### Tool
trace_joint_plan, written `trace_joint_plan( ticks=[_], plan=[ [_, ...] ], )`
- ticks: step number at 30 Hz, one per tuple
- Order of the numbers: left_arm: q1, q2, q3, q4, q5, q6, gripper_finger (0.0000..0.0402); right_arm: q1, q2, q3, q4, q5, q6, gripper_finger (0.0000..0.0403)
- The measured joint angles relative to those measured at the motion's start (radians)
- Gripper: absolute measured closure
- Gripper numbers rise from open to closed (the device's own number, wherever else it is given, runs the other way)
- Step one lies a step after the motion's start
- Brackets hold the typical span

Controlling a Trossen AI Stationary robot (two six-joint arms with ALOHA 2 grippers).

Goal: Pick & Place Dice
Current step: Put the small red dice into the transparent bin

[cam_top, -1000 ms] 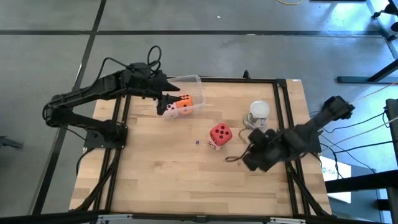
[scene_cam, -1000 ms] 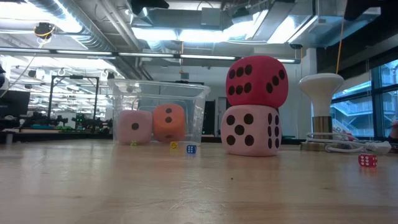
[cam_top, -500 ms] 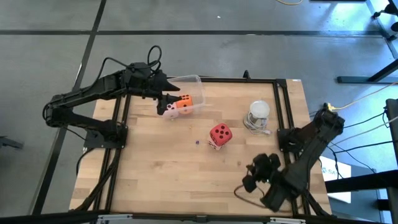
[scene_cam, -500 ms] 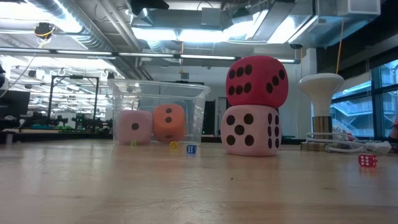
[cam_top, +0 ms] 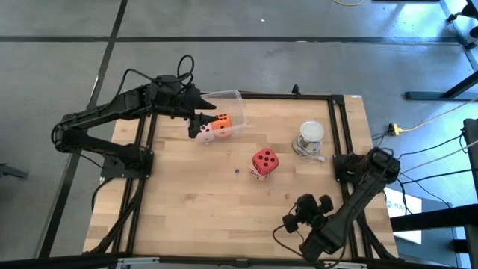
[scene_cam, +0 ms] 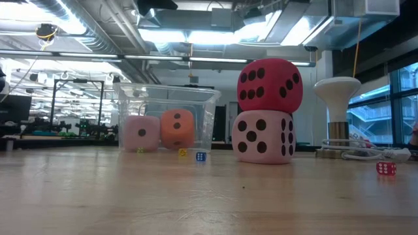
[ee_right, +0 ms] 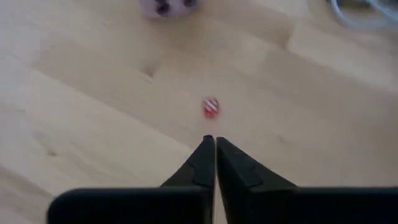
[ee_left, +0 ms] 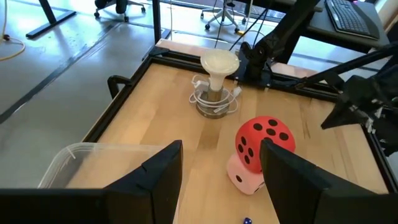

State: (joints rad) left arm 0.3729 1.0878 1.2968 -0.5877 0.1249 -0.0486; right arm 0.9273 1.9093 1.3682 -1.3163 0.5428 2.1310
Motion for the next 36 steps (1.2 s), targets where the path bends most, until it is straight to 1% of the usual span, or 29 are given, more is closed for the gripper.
trace_joint_plan(
  ticks=[2,5,14,18,21,27,32,36],
  plan=[
    [0.0,0.0,0.0,-0.001,0.0,0.0,0.02,-0.013,0.018,-0.001,0.002,-0.066,0.028,0.0375],
    [0.0,0.0,0.0,-0.012,0.0,0.004,0.02,-0.035,0.026,-0.002,0.036,-0.109,0.037,0.0348],
    [0.0,0.0,0.0,-0.016,0.006,0.003,0.02,-0.149,0.025,-0.002,0.052,-0.117,0.05,0.0219],
    [0.0,0.0,0.0,-0.016,0.018,0.0,0.02,-0.198,0.025,-0.017,0.061,-0.126,0.032,0.0183],
    [0.0,0.0,0.0,-0.016,0.02,-0.008,0.02,-0.224,0.025,-0.04,0.08,-0.141,-0.019,0.0174],
    [0.0,0.0,0.0,-0.02,0.028,-0.008,0.02,-0.255,0.025,-0.096,0.19,-0.192,-0.173,0.0172],
    [0.0,0.0,0.0,-0.022,0.029,0.016,0.02,-0.266,0.025,-0.123,0.216,-0.196,-0.209,0.0173],
    [0.0,0.0,0.0,-0.022,0.027,0.062,0.02,-0.266,0.025,-0.147,0.239,-0.205,-0.215,0.0185]
  ],
)
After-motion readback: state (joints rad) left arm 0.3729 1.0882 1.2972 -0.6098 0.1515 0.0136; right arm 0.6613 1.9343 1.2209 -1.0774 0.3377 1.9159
